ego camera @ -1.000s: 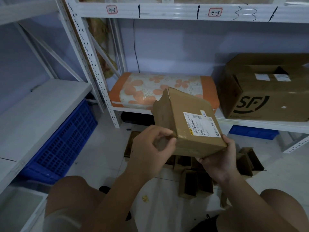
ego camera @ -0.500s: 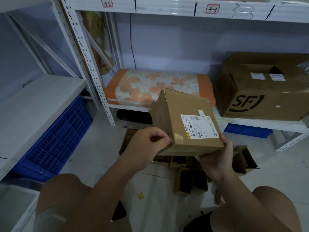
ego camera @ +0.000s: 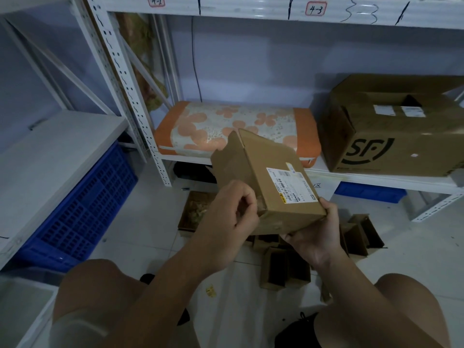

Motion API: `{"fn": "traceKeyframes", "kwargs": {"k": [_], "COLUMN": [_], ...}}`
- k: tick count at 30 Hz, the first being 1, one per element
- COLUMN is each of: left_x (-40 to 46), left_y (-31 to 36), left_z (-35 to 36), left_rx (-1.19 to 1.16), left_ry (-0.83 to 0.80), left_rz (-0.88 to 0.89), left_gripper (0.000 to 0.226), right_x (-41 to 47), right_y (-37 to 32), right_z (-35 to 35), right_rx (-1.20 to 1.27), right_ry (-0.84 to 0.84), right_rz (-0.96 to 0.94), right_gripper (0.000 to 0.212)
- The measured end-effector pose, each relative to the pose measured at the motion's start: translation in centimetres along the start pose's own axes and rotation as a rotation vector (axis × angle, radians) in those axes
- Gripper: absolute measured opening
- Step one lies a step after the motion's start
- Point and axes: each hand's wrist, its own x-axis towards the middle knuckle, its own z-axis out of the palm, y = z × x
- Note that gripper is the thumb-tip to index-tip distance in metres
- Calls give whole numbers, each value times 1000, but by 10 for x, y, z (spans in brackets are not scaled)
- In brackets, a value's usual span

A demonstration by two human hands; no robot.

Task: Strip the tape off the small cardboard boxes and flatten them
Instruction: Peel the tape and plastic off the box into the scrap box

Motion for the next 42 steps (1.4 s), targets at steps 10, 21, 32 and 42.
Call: {"fn": "traceKeyframes", "kwargs": {"k": [10,21,32,42], "left_x": [8,5,25,0], "left_y": [0,8,-21,-45], "left_z": [-2,2,-39,-7], "left_rx": [-205,65,975,992], "left_ry": [87,78,-436,-151], "left_rz": [-297,145,358,242], "left_gripper": [13,32,125,106], "right_x": [6,6,10,-14], "right_y": [-7,-1,-10,-19], "right_z": [-4,3,-3,25], "right_rx": [-35,-147,-362,-834], "right_ry": [54,105,110,277], "right_rz": [51,302,435,-560], "right_gripper": [51,52,61,10]}}
